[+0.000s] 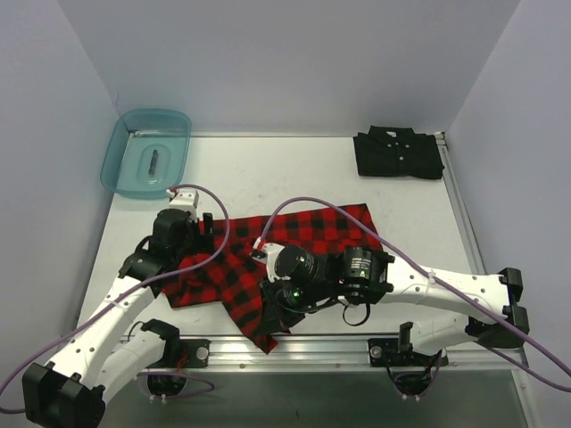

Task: Fold and stack the long sleeve shirts
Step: Fold the shirt

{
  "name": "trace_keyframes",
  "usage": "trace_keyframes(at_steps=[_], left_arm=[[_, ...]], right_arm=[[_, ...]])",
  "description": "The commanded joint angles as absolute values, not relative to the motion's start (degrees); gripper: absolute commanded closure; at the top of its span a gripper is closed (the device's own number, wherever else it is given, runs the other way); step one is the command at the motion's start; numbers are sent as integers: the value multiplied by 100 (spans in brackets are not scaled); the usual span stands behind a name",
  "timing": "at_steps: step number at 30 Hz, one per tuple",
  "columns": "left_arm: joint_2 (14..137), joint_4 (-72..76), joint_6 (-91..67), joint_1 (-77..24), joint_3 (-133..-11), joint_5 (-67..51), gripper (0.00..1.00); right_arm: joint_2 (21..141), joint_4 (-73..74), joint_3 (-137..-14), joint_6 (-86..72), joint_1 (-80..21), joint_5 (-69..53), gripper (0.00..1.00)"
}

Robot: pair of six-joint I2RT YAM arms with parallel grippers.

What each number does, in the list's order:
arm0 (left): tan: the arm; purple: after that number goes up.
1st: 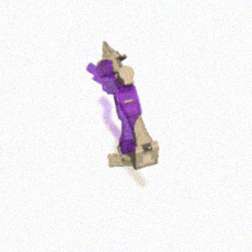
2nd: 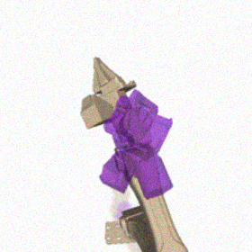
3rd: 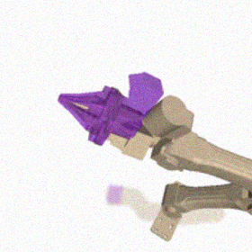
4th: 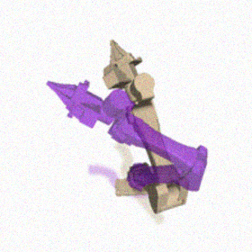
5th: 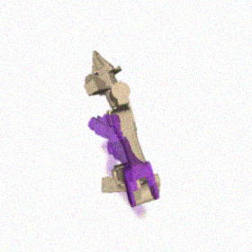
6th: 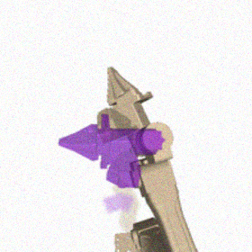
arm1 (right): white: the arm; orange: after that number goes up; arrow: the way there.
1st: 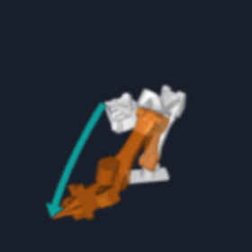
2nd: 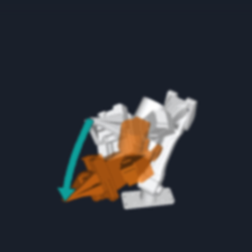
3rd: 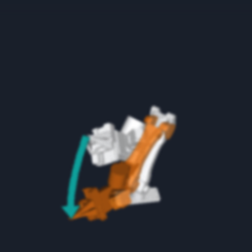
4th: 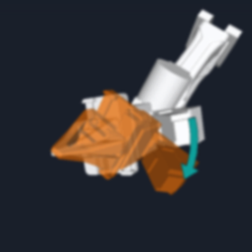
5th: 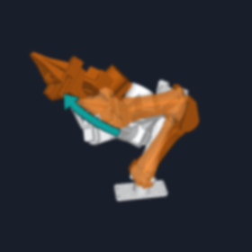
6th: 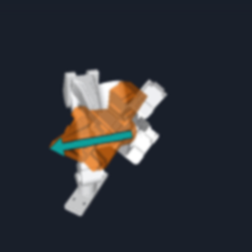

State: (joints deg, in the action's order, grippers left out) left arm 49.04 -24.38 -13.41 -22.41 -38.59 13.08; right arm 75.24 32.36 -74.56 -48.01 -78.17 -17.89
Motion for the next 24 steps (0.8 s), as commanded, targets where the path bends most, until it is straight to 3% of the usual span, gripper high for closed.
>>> trace_keyframes(at_steps=[1, 12, 19, 24], left_arm=[[4895, -2487, -1503, -2101, -3973, 1441, 15], [4843, -2584, -1591, -1942, -3955, 1556, 15], [4843, -2584, -1591, -1934, -3946, 1573, 15], [4834, -2575, -1573, -1934, -3946, 1521, 15]], right_arm=[[7585, 3164, -7909, -4790, -8033, -2004, 100], [7761, 3138, -7937, -4711, -7990, -1521, 100], [7664, 3050, -7690, -4685, -7077, -1345, 100], [7673, 2988, -7743, -4658, -5698, -1257, 100]])
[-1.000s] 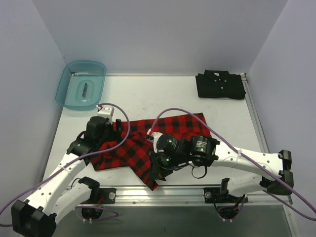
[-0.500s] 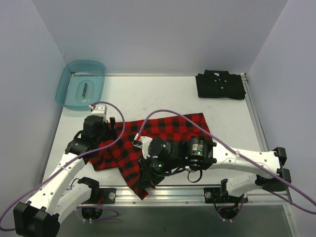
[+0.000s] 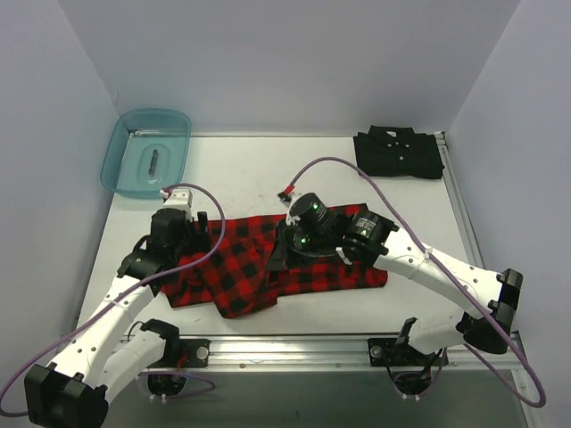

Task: Fold and stack the long sleeve shirts
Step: Fold the shirt

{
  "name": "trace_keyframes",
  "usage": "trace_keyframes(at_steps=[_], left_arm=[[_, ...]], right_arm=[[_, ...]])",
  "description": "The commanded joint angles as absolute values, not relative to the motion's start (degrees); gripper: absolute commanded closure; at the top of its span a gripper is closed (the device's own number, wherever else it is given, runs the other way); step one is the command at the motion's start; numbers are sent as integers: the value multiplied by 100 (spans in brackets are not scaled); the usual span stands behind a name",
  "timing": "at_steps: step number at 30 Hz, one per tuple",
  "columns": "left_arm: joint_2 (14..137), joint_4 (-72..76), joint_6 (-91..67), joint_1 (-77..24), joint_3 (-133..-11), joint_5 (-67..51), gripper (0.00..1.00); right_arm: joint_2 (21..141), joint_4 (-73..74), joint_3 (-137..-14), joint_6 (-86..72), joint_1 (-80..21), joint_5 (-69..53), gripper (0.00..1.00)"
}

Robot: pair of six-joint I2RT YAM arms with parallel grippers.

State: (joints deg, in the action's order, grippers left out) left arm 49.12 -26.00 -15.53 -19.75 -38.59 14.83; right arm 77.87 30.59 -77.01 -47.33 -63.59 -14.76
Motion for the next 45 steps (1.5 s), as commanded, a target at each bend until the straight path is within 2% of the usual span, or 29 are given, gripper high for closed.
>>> trace_keyframes(at_steps=[1, 6, 13, 28, 32, 33, 35, 36, 42, 45], left_arm=[[4843, -2575, -1565, -1934, -3946, 1486, 15], [4887, -2514, -1485, -1934, -3929, 1188, 15], [5010, -2487, -1415, -1934, -3937, 879, 15], [5141, -2470, -1397, -1934, -3955, 686, 15], [5168, -2470, -1397, -1934, -3955, 677, 15], [5177, -2470, -1397, -1934, -3955, 659, 15], [5203, -2470, -1397, -1934, -3955, 650, 15], [5203, -2470, -1397, -1934, -3955, 642, 15], [5361, -2566, -1783, -1934, -4034, 449, 15], [5729, -2567, -2712, -1960, -4166, 134, 15]], right_arm=[[7690, 2945, -7743, -4676, -5478, -1257, 100], [8041, 2672, -7524, -4983, -3933, -1257, 100], [8630, 2330, -7058, -5440, -2490, -1616, 100], [9202, 2039, -6284, -5537, -958, -1740, 99], [9395, 2039, -6363, -5476, -862, -1521, 79], [9404, 2048, -6389, -5415, -853, -1477, 66], [9352, 2065, -6433, -5082, -844, -1293, 57], [9299, 2065, -6425, -4941, -835, -1257, 49], [8500, 2074, -6170, -3694, -966, -1528, 47], [8148, 1804, -5908, -3358, -1309, -1774, 48]])
